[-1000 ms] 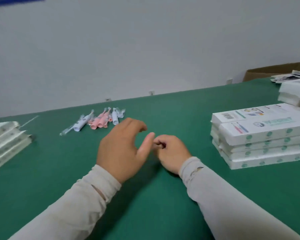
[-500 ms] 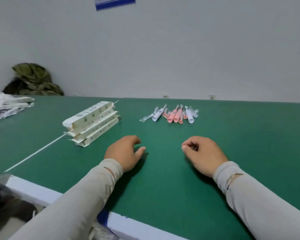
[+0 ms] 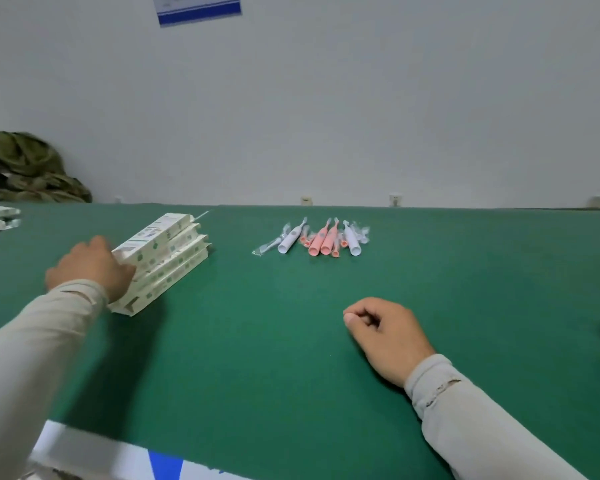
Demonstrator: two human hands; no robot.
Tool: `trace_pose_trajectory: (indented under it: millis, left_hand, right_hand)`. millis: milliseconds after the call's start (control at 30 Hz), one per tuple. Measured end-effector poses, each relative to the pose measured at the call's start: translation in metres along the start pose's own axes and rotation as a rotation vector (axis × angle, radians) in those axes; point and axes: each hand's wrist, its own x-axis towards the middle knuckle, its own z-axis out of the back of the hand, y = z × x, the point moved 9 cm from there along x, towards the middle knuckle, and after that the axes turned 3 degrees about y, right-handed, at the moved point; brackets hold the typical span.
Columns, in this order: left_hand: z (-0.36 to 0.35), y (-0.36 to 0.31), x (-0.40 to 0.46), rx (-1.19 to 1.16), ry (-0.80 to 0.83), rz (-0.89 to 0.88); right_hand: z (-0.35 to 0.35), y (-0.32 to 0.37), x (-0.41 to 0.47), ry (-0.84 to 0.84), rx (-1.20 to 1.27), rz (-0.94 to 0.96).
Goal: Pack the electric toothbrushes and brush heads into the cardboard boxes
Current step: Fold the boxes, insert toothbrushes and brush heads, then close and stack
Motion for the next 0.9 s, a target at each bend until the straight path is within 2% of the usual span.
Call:
trace_pose_trajectory:
  millis: [200, 300, 433, 533, 633, 700, 800, 900]
  left_hand:
    - [0.001, -0.009, 0.003, -0.245, -0.075, -0.060]
    - [0.016, -0.014, -0.002, -0.313, -0.214, -0.124]
    - [0.044, -0.027, -0.025, -0.518, -0.384, -0.175]
    - [0.066, -0.064, -0.061, -0.622, -0.447, -0.326]
    - [0.073, -0.126, -0.133, -0.842, -0.463, -0.581]
    - [0.061, -0.177, -0.196, -0.974, -0.399, -0.773]
    - [0.026, -0.254, -0.262, -1.012, -0.117, -1.013]
    - [-0.002, -0.299, -0.291, -0.952, 0.088, -1.143]
  right_hand:
    - [0.003, -0.003, -0.001, -0.003, 0.023, -0.014]
    - [0.004, -0.006, 0.000, -0.007, 0.038, -0.031]
    - [0.005, -0.008, 0.001, -0.017, 0.057, -0.038]
    - [0.008, -0.005, 0.002, -0.042, 0.128, -0.034]
    - [0.016, -0.005, 0.006, -0.115, 0.417, -0.107]
    - [0.020, -0.007, 0.007, -0.147, 0.693, -0.181]
    - [0.029, -0.008, 0.008, -0.148, 1.079, -0.210]
    - [0.051, -0.024, 0.004, -0.307, 1.205, -0.275]
